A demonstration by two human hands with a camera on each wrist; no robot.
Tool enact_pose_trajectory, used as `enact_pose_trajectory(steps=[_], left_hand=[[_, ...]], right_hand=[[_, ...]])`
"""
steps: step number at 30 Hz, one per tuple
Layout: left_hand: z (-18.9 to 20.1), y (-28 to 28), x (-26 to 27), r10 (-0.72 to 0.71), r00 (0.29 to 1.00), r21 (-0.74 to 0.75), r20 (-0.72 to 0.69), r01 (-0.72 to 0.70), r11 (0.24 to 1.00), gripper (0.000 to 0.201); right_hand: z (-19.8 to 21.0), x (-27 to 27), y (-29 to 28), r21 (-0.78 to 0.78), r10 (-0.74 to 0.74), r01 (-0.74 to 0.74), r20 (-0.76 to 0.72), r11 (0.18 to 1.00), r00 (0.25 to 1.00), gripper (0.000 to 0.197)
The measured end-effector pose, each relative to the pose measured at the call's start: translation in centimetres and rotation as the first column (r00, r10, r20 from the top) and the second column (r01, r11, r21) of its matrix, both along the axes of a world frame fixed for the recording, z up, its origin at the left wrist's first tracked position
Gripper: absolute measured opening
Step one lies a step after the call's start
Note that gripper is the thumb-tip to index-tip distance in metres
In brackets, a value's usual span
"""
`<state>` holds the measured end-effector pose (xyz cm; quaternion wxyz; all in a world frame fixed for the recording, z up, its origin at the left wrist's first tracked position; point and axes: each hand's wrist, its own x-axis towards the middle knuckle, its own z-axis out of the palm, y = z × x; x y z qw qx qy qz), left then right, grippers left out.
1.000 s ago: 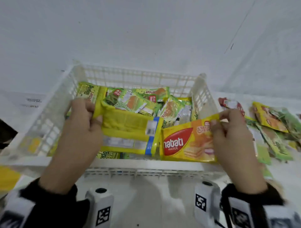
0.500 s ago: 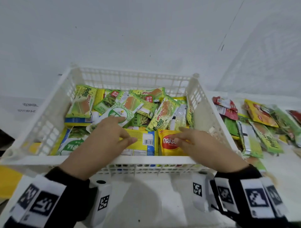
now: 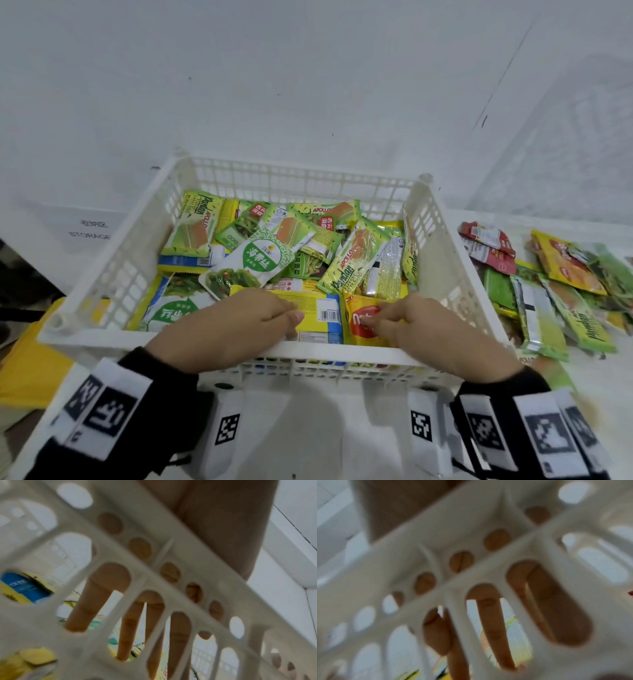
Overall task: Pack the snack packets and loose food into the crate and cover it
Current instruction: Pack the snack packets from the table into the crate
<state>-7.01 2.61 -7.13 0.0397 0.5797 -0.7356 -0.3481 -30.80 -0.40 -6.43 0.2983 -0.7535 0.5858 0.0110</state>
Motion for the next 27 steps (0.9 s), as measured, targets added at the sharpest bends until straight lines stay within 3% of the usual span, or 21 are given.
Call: enact_pose_trajectory(steps=[3, 6, 9, 11, 13, 14, 16, 19, 22, 27], left_hand=[[0.4, 0.9, 0.6, 0.07, 0.993, -0.093, -0.099, -0.079, 0.992, 0.044], [2.6, 2.4, 2.0, 0.097, 0.982, -0.184, -0.165, -0.127, 0.975, 0.032], [6.6, 3.9, 3.4, 0.039, 0.977, -0.295, -0.211, -0.102, 0.95, 0.04], [9.3, 4.3, 3.8, 0.019, 0.975, -0.348, -0.221, -0.097, 0.932, 0.04], [11.4, 3.8, 3.8, 0.033, 0.972, -0.388, -0.233, -0.124, 0.913, 0.035], [12.1, 3.2, 3.8, 0.051, 0.965, -0.384, -0.257, -0.151, 0.911, 0.032], [12.8, 1.2, 3.8, 0.101, 0.953, -0.328, -0.287, -0.196, 0.924, 0.022], [12.0, -2.9, 4.0, 0.183, 0.97, -0.285, -0.159, -0.223, 0.932, 0.021], [9.5, -7.2, 3.8, 0.188, 0.979, -0.216, 0.084, -0.166, 0.962, 0.027], [4.5, -11.1, 3.1, 0.103, 0.868, 0.013, 0.486, -0.125, 0.992, 0.051]], right_hand=[[0.7, -0.2, 1.2, -0.144, 0.036, -0.037, -0.007, 0.989, 0.999, 0.032], [3.0, -0.8, 2.1, -0.109, 0.257, -0.259, -0.033, 0.96, 0.966, 0.036], [6.5, -0.8, 3.0, -0.122, 0.424, -0.44, -0.138, 0.889, 0.895, 0.055], [9.4, -0.3, 3.7, -0.325, 0.464, -0.498, -0.181, 0.804, 0.867, 0.06], [11.7, 0.3, 3.0, -0.539, 0.522, -0.5, -0.126, 0.678, 0.843, 0.055], [12.7, 1.0, 2.1, -0.566, 0.533, -0.476, -0.075, 0.673, 0.843, 0.056], [14.0, 3.0, -0.7, -0.47, 0.551, -0.471, 0.04, 0.747, 0.834, 0.057], [13.4, 6.4, -6.5, -0.306, 0.517, -0.506, -0.051, 0.807, 0.855, 0.05], [10.1, 9.6, -11.1, -0.234, 0.469, -0.473, -0.078, 0.849, 0.88, 0.045], [4.0, 12.9, -14.3, -0.152, 0.4, -0.406, -0.071, 0.901, 0.914, 0.057]])
